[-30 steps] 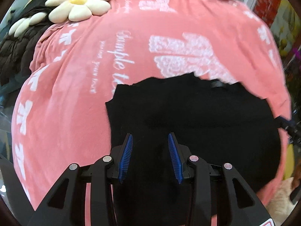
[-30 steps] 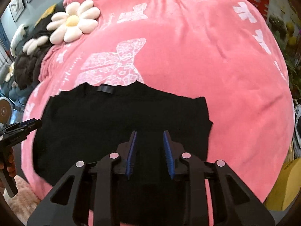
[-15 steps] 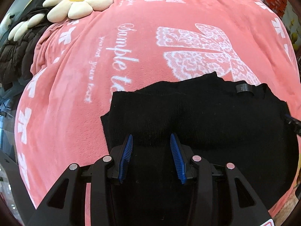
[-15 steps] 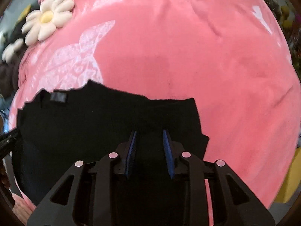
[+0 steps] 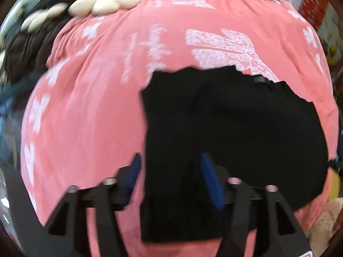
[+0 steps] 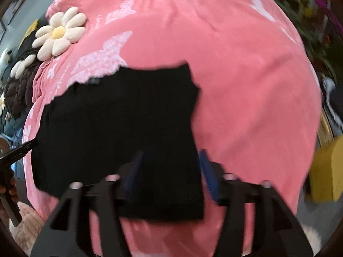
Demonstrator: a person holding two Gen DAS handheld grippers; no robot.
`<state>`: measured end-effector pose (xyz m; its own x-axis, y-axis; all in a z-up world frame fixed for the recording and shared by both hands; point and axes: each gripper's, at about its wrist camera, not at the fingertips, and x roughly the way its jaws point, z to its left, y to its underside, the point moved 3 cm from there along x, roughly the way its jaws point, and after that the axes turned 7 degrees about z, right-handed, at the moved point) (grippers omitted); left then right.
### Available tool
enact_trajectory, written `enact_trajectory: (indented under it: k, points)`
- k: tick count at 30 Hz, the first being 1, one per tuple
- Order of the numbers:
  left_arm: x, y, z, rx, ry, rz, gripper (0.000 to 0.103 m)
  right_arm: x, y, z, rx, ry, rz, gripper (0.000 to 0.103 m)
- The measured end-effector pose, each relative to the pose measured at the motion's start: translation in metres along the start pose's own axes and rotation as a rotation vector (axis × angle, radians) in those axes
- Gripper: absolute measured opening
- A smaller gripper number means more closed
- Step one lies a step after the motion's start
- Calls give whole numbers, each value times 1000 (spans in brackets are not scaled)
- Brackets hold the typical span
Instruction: Fold small clothes
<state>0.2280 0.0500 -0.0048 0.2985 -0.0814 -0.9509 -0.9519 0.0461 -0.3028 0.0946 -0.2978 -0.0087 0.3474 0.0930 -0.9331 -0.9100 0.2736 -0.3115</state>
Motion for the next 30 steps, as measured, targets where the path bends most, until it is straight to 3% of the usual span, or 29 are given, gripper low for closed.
enact_trajectory:
  k: [5, 8, 9, 12, 14, 15, 17, 18, 19, 22, 24, 26, 28, 30]
  points:
    - [6, 54, 36, -118, 64, 52, 63, 16, 37, -18, 53, -30, 107, 64]
    - [15, 72, 44, -185, 112, 60, 63, 21, 33, -11, 48, -49, 92, 66]
    - [18, 75, 45, -207, 132, 64, 63, 24, 31, -9, 44, -48, 87, 72]
    - [31, 78, 46, -261, 184, 74, 63, 38, 32, 0, 12, -6, 76, 76]
    - [32, 76, 44, -262, 187, 46, 53, 47, 34, 7, -7, -22, 87, 66]
    - [31, 75, 43, -254, 194, 34, 45, 50, 34, 9, -12, -41, 89, 52]
    - [30, 73, 43, -250, 275, 31, 5, 49, 32, 15, -21, -83, 79, 29]
    - [29, 72, 45, -266, 317, 35, 5, 46, 30, 15, -14, -99, 79, 19]
    - [27, 72, 47, -277, 331, 32, 5, 40, 28, 14, -3, -115, 70, 16]
    - [2, 74, 52, -285, 380, 9, 4, 12, 22, 7, 33, -156, 54, 14]
    - [-19, 78, 51, -269, 406, 8, 4, -9, 24, 5, 2, -138, 50, 14]
    - [-24, 85, 48, -237, 383, 45, 4, -3, 27, 5, -39, -66, 90, 14]
    - [-8, 91, 45, -219, 352, 102, 4, 28, 34, -1, -23, -48, 202, 16]
    - [17, 100, 44, -228, 296, 172, 5, 39, 33, -5, 19, -29, 230, 21]
